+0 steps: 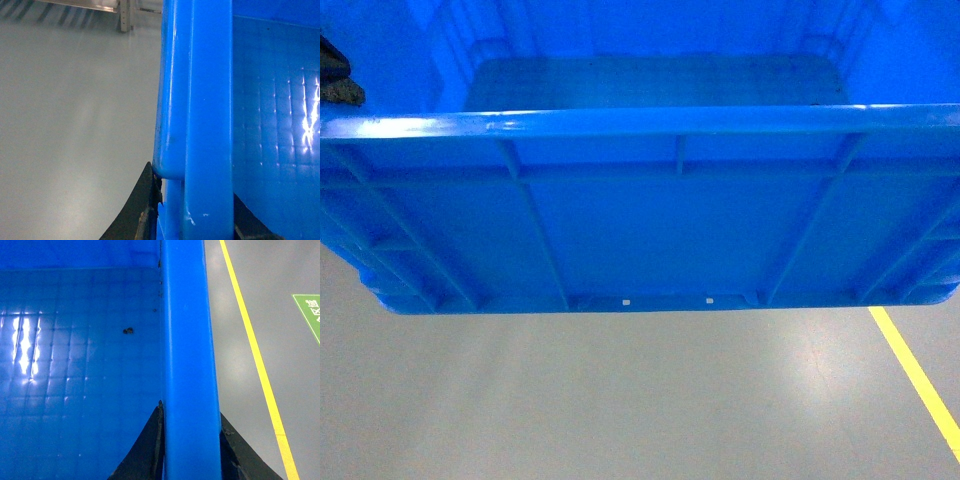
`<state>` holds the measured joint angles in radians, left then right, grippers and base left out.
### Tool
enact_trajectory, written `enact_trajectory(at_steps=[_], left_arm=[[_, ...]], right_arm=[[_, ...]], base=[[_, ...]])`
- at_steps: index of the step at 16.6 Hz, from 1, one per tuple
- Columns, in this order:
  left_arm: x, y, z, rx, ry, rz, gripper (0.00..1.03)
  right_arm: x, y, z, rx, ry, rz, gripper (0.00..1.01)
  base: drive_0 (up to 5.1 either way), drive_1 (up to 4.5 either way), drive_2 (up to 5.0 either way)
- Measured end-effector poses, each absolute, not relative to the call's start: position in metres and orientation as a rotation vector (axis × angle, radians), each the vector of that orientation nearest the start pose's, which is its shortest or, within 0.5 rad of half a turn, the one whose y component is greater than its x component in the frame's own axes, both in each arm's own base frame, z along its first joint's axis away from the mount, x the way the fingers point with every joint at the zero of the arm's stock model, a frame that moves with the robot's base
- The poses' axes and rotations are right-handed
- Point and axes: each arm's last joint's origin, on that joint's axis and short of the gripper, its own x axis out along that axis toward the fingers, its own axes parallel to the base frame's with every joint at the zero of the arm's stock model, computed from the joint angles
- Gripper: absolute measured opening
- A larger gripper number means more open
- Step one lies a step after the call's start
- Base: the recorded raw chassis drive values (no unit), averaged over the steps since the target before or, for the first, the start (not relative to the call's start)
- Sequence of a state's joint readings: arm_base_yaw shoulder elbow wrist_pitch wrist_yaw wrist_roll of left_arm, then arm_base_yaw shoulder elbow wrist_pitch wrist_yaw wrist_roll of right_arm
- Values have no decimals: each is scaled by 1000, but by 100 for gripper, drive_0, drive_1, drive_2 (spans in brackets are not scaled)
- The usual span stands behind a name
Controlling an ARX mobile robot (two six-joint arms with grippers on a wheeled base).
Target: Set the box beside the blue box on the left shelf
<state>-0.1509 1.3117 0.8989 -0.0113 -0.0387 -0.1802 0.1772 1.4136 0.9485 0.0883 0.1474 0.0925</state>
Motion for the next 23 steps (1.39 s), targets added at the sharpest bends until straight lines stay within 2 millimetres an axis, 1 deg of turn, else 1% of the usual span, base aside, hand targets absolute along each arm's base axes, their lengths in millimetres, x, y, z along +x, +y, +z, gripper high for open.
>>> enact_trajectory(at_steps=[23], left_arm=[[286,-42,276,-137,431,-73,17]], right_arm=[[310,51,272,30,376,11,20]], base=[[-9,411,-428]])
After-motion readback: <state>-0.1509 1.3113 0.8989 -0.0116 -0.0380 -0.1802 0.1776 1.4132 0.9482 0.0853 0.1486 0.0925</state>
